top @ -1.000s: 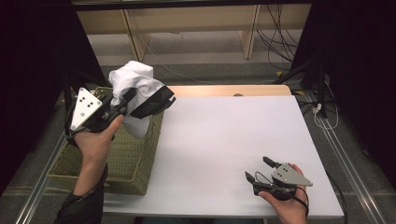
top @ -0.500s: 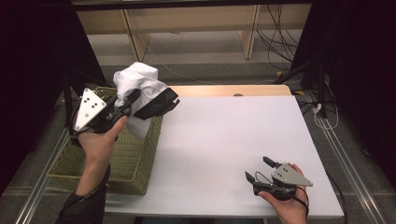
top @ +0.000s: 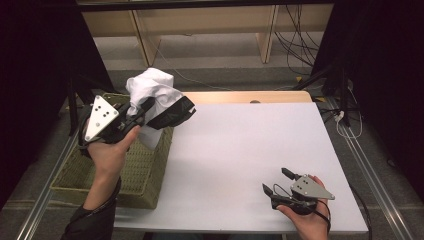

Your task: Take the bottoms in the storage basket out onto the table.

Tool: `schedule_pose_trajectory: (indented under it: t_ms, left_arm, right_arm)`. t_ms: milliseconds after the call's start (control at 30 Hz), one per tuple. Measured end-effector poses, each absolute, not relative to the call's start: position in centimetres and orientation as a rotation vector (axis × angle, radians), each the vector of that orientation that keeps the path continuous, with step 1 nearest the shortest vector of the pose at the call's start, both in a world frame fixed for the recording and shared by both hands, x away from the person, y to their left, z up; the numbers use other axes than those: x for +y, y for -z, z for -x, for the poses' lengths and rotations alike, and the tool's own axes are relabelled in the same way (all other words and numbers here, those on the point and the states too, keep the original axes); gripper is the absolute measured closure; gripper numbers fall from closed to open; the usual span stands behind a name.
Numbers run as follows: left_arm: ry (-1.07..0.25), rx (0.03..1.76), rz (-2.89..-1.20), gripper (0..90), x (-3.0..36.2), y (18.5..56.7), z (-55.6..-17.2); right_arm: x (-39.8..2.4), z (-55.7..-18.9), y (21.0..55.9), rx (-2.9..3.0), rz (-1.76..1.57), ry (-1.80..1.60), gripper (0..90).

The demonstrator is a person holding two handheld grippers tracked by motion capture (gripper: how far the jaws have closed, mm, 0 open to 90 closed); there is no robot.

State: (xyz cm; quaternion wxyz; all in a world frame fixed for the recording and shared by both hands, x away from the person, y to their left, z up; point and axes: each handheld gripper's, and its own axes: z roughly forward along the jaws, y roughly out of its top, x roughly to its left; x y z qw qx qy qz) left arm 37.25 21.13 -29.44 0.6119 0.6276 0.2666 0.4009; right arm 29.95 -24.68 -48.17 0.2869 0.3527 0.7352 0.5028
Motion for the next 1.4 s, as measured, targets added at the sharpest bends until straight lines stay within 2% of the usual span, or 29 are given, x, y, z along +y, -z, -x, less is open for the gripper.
schedule_pose_trajectory:
  t_ms: [1400]
  left_arm:
    - [-0.891,0.561,-1.501,74.6,18.6,30.2,-37.2]
  right_arm:
    - [-24.7,-29.9,48.2,1.963,-0.944,-1.341,17.9]
